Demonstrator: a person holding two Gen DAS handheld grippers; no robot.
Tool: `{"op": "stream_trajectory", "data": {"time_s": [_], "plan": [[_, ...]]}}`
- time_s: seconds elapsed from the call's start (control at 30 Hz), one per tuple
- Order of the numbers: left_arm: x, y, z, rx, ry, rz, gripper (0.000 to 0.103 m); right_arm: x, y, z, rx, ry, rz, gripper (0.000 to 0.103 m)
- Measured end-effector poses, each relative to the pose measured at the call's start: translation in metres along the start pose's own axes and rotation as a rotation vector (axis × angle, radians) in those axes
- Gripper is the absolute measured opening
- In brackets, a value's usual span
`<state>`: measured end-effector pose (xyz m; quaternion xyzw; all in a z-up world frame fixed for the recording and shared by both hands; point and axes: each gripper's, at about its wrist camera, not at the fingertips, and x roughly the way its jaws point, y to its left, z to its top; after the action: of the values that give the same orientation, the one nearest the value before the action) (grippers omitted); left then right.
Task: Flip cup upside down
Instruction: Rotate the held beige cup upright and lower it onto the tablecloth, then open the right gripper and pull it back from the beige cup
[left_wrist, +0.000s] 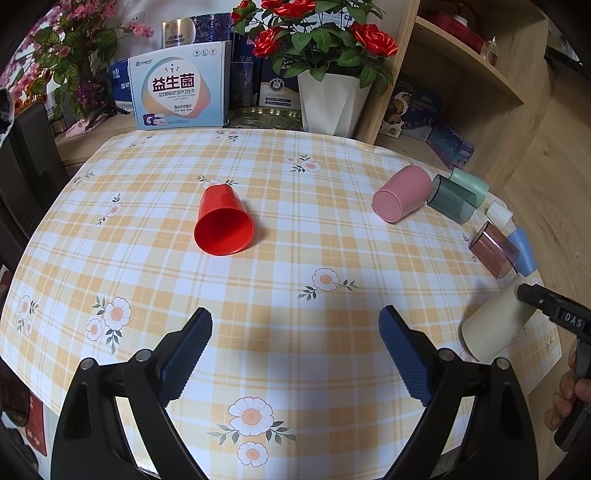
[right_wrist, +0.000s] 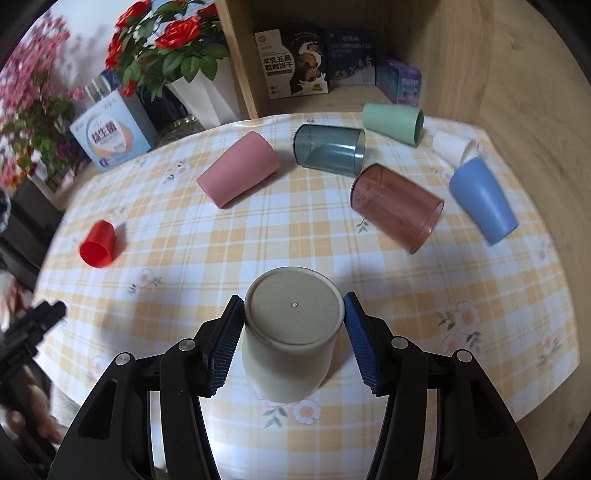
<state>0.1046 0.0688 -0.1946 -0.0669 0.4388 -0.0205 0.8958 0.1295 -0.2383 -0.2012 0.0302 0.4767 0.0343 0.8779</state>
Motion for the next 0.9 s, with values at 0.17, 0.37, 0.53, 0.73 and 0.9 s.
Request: {"op": "stream_trajectory", "data": {"time_s": [0.17, 0.37, 0.53, 0.73, 0.9], "plan": [[0.001, 0.001, 0.000, -0.005, 0.003, -0.002, 0.089, 0.002, 0.003, -0.002, -0.039, -0.006, -0.034, 0.053], [0.000, 0.002, 0.000, -0.010, 0.001, 0.000, 0.089, 0.003, 0.007, -0.002, -0.052, -0.001, -0.043, 0.053], [0.000, 0.002, 0.000, -0.011, 0.001, 0.000, 0.089, 0.005, 0.012, -0.001, -0.067, -0.002, -0.055, 0.053], [-0.001, 0.002, 0.000, -0.010, -0.003, 0.003, 0.089, 0.006, 0.014, -0.001, -0.067, 0.003, -0.053, 0.053], [-0.001, 0.002, 0.000, -0.009, -0.002, 0.004, 0.089, 0.009, 0.019, -0.002, -0.059, 0.019, -0.048, 0.055]]}}
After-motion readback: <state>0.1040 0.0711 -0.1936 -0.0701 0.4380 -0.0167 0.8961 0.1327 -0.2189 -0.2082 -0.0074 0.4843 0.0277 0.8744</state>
